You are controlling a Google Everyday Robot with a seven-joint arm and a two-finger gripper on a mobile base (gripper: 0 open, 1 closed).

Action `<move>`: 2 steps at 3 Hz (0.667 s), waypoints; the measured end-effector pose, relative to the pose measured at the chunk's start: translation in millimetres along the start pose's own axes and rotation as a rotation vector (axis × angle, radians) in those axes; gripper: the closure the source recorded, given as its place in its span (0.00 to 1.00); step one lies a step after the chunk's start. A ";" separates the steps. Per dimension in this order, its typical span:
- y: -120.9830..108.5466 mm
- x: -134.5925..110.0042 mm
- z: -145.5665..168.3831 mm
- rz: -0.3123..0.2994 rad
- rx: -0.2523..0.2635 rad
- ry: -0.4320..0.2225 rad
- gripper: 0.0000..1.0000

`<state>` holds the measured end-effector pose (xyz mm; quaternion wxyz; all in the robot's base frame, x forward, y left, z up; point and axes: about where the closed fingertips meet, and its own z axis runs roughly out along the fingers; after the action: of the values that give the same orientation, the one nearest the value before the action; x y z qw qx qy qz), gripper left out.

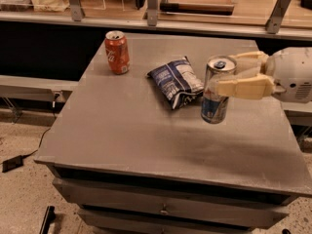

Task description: Place redbull can upright

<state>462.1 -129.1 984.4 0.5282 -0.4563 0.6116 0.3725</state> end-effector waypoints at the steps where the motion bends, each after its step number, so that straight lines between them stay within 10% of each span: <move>1: -7.7 24.2 -0.9 -0.023 0.055 -0.006 1.00; 2: -12.3 44.6 2.7 -0.061 0.071 -0.036 0.85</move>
Offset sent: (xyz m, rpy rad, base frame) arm 0.0183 -0.0145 -0.0741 0.0387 -0.1626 -0.0637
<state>473.5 -137.7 940.3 0.5660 -0.4490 0.6006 0.3425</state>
